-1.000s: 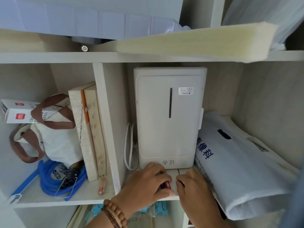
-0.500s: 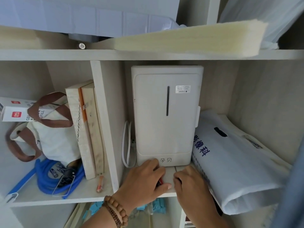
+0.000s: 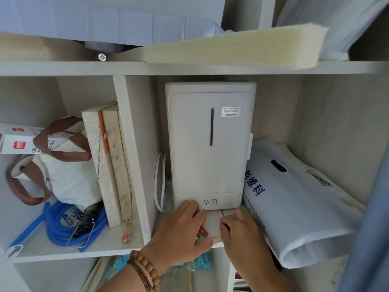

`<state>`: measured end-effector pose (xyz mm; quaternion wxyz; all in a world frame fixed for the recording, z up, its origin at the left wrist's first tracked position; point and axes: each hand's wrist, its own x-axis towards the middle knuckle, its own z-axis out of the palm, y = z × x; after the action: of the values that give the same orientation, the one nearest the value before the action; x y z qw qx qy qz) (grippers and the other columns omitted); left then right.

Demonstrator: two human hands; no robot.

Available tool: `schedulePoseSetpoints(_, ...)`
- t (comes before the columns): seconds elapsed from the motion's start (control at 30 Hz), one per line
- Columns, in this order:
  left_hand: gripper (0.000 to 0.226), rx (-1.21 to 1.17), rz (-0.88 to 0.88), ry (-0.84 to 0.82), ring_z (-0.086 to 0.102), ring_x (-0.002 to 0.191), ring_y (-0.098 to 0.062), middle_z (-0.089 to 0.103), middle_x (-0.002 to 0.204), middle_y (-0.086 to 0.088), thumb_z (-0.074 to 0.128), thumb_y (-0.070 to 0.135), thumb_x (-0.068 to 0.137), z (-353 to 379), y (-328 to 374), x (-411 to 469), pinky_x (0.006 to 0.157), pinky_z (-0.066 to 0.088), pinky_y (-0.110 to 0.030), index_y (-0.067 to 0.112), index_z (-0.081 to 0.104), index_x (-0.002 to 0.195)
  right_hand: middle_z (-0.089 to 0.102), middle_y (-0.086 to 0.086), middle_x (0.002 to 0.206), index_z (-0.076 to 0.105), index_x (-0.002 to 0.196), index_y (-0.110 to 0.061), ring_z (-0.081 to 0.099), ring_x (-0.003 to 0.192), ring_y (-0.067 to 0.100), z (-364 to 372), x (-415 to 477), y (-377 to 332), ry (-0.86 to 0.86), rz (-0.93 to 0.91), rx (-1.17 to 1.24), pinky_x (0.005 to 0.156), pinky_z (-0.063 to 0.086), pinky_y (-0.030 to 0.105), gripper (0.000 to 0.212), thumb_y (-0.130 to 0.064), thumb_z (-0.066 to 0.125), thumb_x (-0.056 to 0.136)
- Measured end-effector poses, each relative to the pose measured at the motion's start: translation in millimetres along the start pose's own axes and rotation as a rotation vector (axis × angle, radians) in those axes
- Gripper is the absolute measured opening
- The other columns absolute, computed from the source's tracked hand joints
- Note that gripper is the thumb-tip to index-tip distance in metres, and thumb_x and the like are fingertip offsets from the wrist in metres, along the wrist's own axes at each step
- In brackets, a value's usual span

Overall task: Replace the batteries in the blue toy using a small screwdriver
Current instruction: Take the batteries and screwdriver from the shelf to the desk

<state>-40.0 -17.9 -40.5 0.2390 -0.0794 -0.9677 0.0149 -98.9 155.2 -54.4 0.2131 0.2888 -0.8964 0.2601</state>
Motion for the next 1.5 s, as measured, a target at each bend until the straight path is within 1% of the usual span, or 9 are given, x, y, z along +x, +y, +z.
schedulePoseSetpoints(0.3,0.041,0.050,0.156,0.126,0.053,0.074,-0.013,0.056,0.077,0.005,0.057,0.061,0.086,0,-2,-6,0.048,0.050,-0.027,0.020,0.058,0.079,0.053,-0.001,0.075,0.062,0.070,-0.019,0.058,0.069,0.020,-3,0,-1,-0.044,0.034,-0.021,0.060,0.052,0.034,0.020,-0.017,0.068,0.088)
schedulePoseSetpoints(0.4,0.041,0.077,0.169,0.144,0.055,0.073,-0.015,0.058,0.076,0.004,0.058,0.060,0.087,1,-1,-8,0.047,0.051,-0.028,0.019,0.059,0.080,0.063,-0.001,0.087,0.070,0.089,-0.022,0.064,0.081,0.022,-6,-1,-3,-0.072,0.063,-0.036,0.070,0.056,0.035,0.003,-0.020,0.069,0.090)
schedulePoseSetpoints(0.57,0.037,0.015,0.172,0.157,0.052,0.067,-0.014,0.056,0.072,0.004,0.065,0.055,0.081,0,0,-9,0.043,0.049,-0.028,0.018,0.060,0.079,0.065,-0.003,0.108,0.066,0.120,-0.026,0.061,0.105,0.022,-14,-8,-12,-0.105,0.097,-0.024,0.087,0.053,0.032,0.023,-0.026,0.061,0.097)
schedulePoseSetpoints(0.7,0.033,-0.179,0.106,0.186,0.047,0.067,-0.010,0.052,0.073,0.006,0.067,0.051,0.081,-15,5,-9,0.050,0.048,-0.026,0.020,0.057,0.077,0.061,-0.003,0.112,0.065,0.124,-0.026,0.061,0.106,0.018,-21,-11,-13,-0.118,0.128,0.082,0.087,0.054,0.033,0.026,-0.026,0.058,0.099)
schedulePoseSetpoints(0.87,0.033,-0.282,0.020,0.202,0.045,0.069,-0.005,0.050,0.077,0.009,0.068,0.053,0.081,-46,9,-25,0.060,0.042,-0.014,0.022,0.056,0.080,0.060,-0.002,0.121,0.062,0.135,-0.017,0.059,0.109,0.009,-33,-12,-20,-0.120,0.090,0.248,0.092,0.045,0.015,0.034,-0.019,0.059,0.101)
schedulePoseSetpoints(0.97,0.035,-0.295,-0.030,0.226,0.044,0.069,-0.004,0.049,0.078,0.011,0.073,0.051,0.079,-66,5,-42,0.060,0.038,-0.012,0.021,0.056,0.080,0.063,-0.003,0.115,0.067,0.127,-0.020,0.059,0.105,0.012,-36,-13,-32,-0.161,0.052,0.260,0.090,0.044,0.018,0.028,-0.023,0.056,0.101)
schedulePoseSetpoints(1.1,0.037,-0.278,-0.114,0.242,0.050,0.070,-0.009,0.051,0.077,0.007,0.077,0.047,0.079,-95,-6,-77,0.062,0.047,-0.023,0.016,0.058,0.079,0.060,-0.010,0.095,0.067,0.102,-0.029,0.057,0.087,0.009,-33,-16,-57,-0.217,-0.054,0.297,0.078,0.047,0.026,0.014,-0.031,0.053,0.101)
schedulePoseSetpoints(1.23,0.036,-0.159,-0.241,0.236,0.048,0.070,-0.006,0.048,0.078,0.010,0.077,0.046,0.079,-126,-25,-139,0.064,0.043,-0.015,0.016,0.057,0.080,0.053,-0.011,0.073,0.061,0.077,-0.028,0.052,0.068,0.005,-18,-25,-106,-0.219,-0.165,0.383,0.063,0.041,0.023,0.015,-0.032,0.064,0.091)
schedulePoseSetpoints(1.5,0.038,0.068,-0.454,0.276,0.047,0.067,-0.010,0.050,0.077,0.006,0.076,0.049,0.077,-196,-53,-277,0.059,0.047,-0.025,0.015,0.058,0.078,0.049,-0.008,0.062,0.059,0.068,-0.025,0.047,0.057,0.007,-4,-61,-238,-0.267,-0.413,0.509,0.055,0.038,0.024,0.024,-0.031,0.073,0.087)
